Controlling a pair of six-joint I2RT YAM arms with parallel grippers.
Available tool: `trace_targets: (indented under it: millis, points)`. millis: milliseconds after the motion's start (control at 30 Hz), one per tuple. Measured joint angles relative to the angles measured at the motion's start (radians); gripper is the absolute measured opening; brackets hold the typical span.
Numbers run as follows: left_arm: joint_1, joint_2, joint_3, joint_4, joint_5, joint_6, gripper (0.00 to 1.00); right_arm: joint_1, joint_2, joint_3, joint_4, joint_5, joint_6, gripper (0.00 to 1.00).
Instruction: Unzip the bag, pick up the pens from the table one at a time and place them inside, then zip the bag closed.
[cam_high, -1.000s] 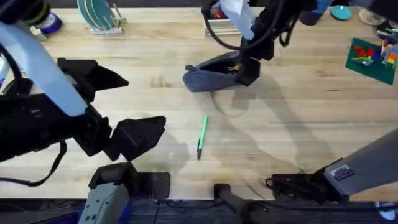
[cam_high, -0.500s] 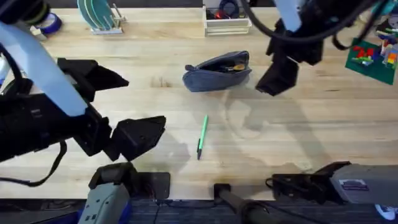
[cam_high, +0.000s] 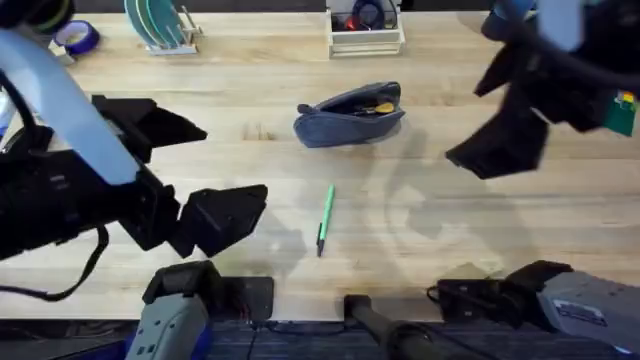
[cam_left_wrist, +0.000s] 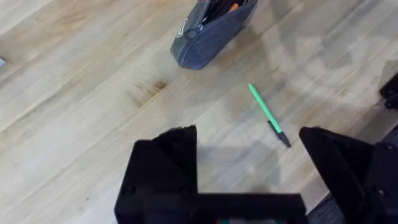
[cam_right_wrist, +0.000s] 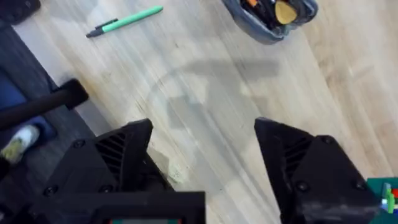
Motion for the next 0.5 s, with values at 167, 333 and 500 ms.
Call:
trace_targets:
  millis: [167, 333, 500]
  points:
    - [0.000, 0.000, 0.000, 0.000, -0.012, -0.061, 0.995, -0.006, -0.098, 0.000, -0.025, 0.000, 0.038, 0.998]
    - [0.000, 0.000, 0.000, -0.001, -0.063, -0.187, 0.998, -0.108, -0.241, -0.044, -0.035, 0.000, 0.068, 0.997]
    - [0.000, 0.000, 0.000, -0.005, -0.076, -0.237, 0.998, -0.178, -0.343, -0.152, -0.006, 0.000, 0.070, 0.997]
